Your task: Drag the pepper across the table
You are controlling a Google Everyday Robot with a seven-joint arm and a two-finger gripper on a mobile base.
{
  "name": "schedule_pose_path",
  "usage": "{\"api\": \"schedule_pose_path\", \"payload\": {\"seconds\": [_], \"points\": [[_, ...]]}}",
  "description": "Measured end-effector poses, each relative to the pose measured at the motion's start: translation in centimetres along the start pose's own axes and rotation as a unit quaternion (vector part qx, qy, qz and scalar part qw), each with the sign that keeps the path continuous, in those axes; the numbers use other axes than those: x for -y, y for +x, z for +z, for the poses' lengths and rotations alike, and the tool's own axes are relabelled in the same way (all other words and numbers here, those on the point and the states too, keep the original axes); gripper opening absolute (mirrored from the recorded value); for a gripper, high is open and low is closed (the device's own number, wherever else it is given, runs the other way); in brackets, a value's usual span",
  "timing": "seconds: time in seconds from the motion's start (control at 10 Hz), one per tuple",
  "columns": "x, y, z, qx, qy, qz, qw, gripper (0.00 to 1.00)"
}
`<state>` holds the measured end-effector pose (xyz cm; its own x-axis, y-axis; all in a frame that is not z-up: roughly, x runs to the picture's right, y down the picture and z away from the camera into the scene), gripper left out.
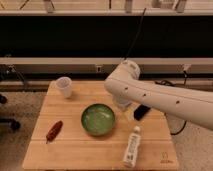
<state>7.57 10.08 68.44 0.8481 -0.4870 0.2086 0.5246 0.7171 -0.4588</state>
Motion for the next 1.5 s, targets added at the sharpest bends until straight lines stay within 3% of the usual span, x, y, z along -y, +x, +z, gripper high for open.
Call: {"api": "schedule_pose_path", "payload": {"seconds": [0.7,1.0,1.2,1.5], "points": [[3.0,-5.8,-1.3,0.006,0.003,-0.075,0.9972,0.80],[4.5,-8.1,-1.9,0.011,0.003,-0.104,0.9945,0.80],[6.0,-11.1,-2.3,0.024,0.000,-0.125,0.9919,0.80],[7.0,-13.0,-2.6,0.035,0.002,-0.147,0.9885,0.80]]}}
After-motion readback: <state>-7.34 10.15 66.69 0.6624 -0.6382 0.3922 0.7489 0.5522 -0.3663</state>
